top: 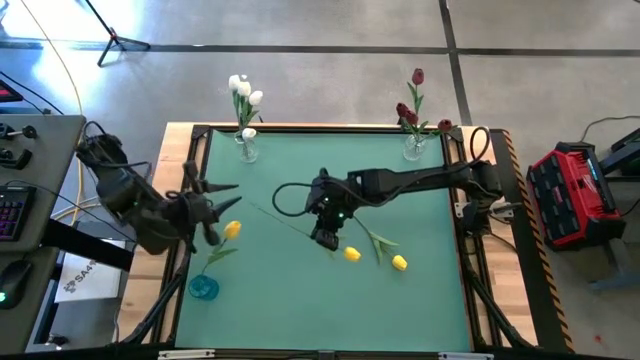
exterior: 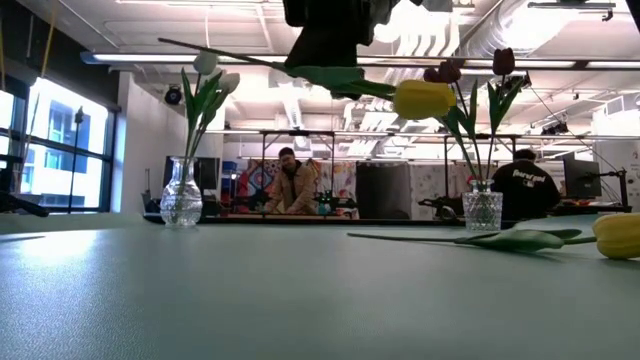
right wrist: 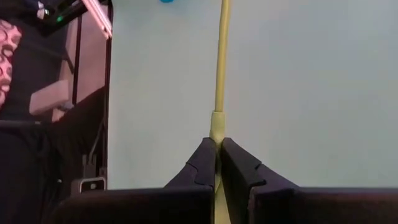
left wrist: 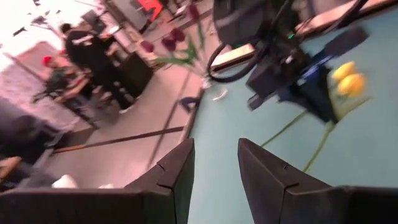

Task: Sort flowers into vase by color
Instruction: Put the yellow flower into the blue vase

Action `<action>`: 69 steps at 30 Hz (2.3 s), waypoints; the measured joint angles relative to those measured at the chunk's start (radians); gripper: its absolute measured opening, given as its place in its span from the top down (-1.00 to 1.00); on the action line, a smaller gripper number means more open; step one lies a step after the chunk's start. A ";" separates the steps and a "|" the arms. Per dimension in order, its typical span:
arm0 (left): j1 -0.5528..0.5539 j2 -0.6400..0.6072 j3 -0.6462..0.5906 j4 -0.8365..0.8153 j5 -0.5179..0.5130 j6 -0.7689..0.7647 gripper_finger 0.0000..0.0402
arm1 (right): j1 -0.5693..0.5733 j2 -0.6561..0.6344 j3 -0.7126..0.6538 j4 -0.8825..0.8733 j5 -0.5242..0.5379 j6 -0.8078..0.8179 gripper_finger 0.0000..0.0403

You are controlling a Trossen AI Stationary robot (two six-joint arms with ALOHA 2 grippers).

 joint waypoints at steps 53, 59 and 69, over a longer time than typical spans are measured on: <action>0.140 0.348 0.151 0.092 0.209 0.430 0.45 | -0.113 -0.005 0.000 0.533 -0.394 0.383 1.00; 0.167 0.369 0.151 0.083 0.256 0.454 0.45 | -0.121 -0.005 0.000 0.633 -0.378 0.399 1.00; 0.162 0.390 0.151 0.057 0.136 0.518 0.46 | -0.119 -0.005 0.000 0.648 -0.361 0.390 1.00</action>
